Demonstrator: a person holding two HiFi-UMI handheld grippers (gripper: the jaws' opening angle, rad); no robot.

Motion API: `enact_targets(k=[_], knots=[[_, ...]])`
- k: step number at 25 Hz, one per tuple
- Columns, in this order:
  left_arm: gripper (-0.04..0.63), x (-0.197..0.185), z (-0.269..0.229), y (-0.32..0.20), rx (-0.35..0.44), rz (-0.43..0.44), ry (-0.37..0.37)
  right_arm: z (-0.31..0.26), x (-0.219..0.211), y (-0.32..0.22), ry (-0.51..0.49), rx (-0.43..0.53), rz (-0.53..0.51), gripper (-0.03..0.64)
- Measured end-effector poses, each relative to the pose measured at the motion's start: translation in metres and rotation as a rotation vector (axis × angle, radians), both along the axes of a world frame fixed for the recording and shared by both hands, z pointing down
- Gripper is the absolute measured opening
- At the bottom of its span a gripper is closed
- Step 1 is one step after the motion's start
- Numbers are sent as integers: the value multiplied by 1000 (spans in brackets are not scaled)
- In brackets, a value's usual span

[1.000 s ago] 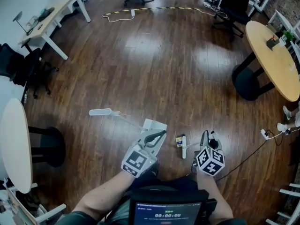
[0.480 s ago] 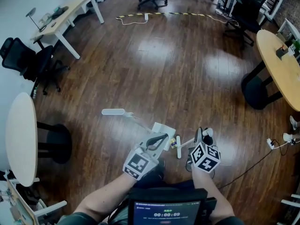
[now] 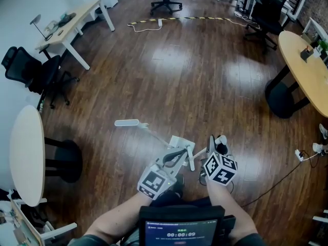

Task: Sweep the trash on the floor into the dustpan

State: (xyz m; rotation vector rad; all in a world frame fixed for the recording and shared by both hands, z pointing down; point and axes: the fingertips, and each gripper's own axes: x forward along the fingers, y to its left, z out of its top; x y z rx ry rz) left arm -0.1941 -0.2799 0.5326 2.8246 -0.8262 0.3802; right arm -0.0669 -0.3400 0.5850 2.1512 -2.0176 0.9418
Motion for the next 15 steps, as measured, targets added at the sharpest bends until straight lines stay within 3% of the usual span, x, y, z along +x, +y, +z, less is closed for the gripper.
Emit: enact_targets(k=[4, 11, 15], knots=[[1, -9, -4, 0, 5, -20, -4, -10, 12, 2, 1, 23, 28, 123], [0, -23, -9, 12, 5, -32, -3, -10, 34, 5, -79, 38, 112, 126], [1, -45, -8, 20, 10, -59, -11, -11, 18, 0, -83, 60, 85, 126]])
